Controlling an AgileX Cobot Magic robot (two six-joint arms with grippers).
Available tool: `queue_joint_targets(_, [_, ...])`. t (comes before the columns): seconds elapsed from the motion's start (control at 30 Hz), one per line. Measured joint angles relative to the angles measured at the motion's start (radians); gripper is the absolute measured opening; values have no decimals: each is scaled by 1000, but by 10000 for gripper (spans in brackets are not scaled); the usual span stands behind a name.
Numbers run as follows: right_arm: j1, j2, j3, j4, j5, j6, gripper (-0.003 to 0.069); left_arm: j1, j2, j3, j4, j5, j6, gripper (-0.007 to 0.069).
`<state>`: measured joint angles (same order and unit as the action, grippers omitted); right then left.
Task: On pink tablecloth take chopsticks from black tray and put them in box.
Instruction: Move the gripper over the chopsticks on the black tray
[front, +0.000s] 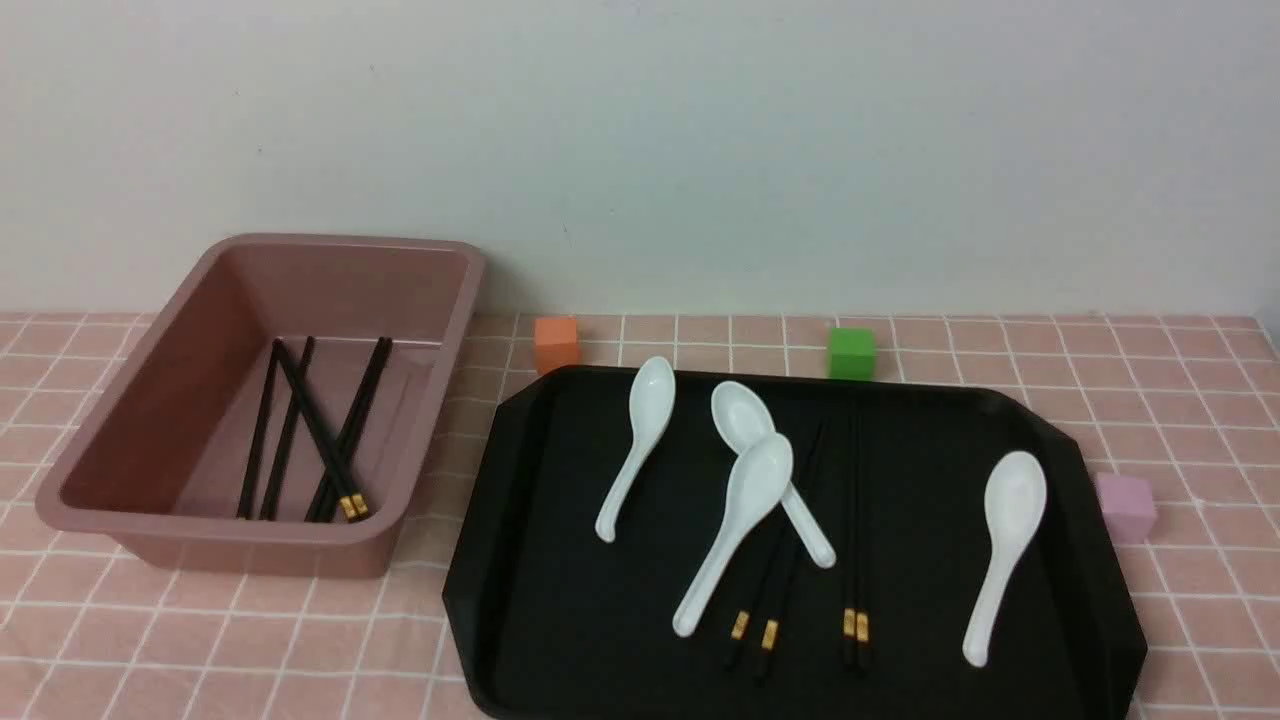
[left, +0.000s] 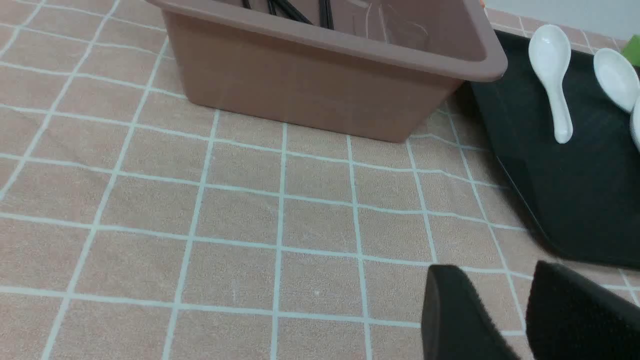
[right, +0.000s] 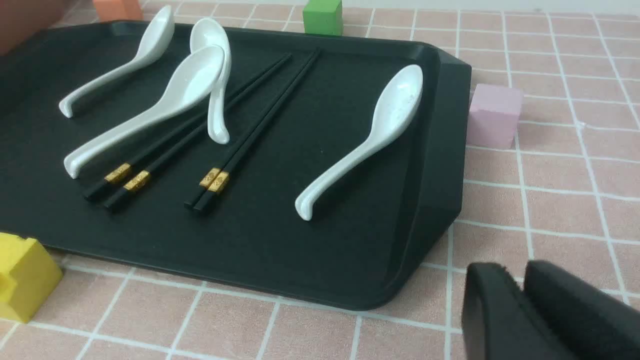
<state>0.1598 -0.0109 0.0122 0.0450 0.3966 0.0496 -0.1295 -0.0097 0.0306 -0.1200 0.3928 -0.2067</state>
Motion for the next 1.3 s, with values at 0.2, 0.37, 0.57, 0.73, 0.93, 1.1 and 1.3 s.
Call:
queue_joint_targets(0.2, [0, 0, 0, 0, 0, 0, 124, 0, 0, 0, 0, 0, 0, 239])
queue_joint_targets(0.37, [0, 0, 0, 0, 0, 0, 129, 0, 0, 0, 0, 0, 0, 239])
queue_joint_targets(0.57, [0, 0, 0, 0, 0, 0, 136, 0, 0, 0, 0, 0, 0, 239])
queue_joint_targets(0.73, [0, 0, 0, 0, 0, 0, 144, 0, 0, 0, 0, 0, 0, 239])
queue_joint_targets(0.93, [0, 0, 0, 0, 0, 0, 148, 0, 0, 0, 0, 0, 0, 239])
queue_joint_targets(1.1, [0, 0, 0, 0, 0, 0, 156, 0, 0, 0, 0, 0, 0, 239])
queue_joint_targets(1.3, [0, 0, 12, 71, -81, 39, 158, 0, 0, 0, 0, 0, 0, 239])
